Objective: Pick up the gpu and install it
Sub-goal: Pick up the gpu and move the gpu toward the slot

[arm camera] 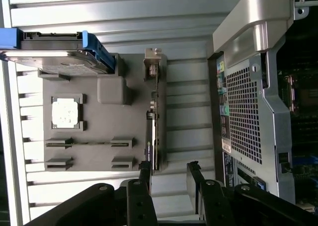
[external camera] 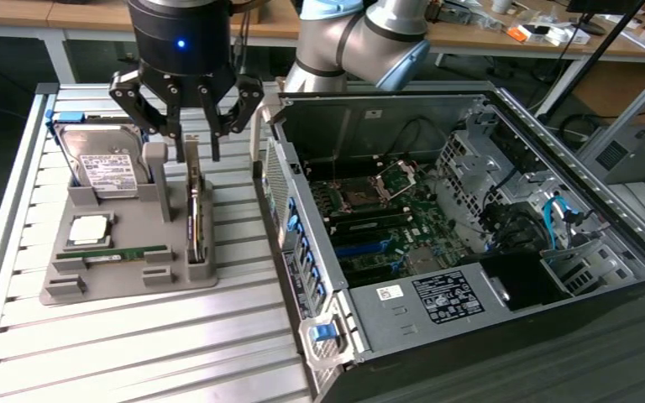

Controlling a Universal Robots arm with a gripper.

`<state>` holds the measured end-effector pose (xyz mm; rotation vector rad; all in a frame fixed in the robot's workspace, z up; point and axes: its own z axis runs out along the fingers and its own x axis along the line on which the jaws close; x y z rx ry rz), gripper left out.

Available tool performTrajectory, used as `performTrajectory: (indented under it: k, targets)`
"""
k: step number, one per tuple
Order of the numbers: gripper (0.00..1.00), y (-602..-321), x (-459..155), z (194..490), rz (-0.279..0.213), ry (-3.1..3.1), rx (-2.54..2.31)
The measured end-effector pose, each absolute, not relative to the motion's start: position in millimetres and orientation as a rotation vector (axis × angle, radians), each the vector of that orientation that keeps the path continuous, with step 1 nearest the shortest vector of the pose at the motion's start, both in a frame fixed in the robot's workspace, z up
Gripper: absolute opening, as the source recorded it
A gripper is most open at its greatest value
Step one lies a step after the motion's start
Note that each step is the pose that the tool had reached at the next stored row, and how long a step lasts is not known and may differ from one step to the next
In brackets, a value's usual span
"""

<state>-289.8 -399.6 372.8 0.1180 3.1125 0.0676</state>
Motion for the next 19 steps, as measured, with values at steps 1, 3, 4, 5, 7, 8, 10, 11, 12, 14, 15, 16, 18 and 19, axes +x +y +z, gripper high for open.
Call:
performTrajectory:
  k: [1,3,4,5,7,8,10,11,12,14,15,16,18,19]
  targets:
    - [0.42,-399.6,-290.0,372.1,0.068,3.112,0.118]
    - [0.42,-399.7,-290.5,370.7,0.068,3.112,0.118]
    - [0.42,-399.7,-290.6,370.1,0.068,3.112,0.118]
    - [0.42,-399.7,-290.7,369.4,0.068,3.112,0.118]
    - [0.42,-399.7,-291.0,368.1,0.068,3.112,0.118]
    - [0.42,-399.7,-291.1,367.6,0.068,3.113,0.118]
    - [0.42,-399.7,-291.5,366.4,0.068,3.112,0.118]
    - [0.42,-399.7,-291.6,366.0,0.068,3.112,0.118]
    - [0.42,-399.7,-291.9,365.6,0.068,3.113,0.118]
    - [0.42,-399.7,-293.4,364.3,0.068,3.113,0.118]
    - [0.42,-399.7,-293.8,363.9,0.068,3.113,0.118]
    - [0.42,-399.7,-294.2,363.6,0.068,3.112,0.118]
    - [0.42,-399.7,-294.6,362.9,0.068,3.113,0.118]
    - [0.42,-399.7,-294.8,362.6,0.068,3.113,0.118]
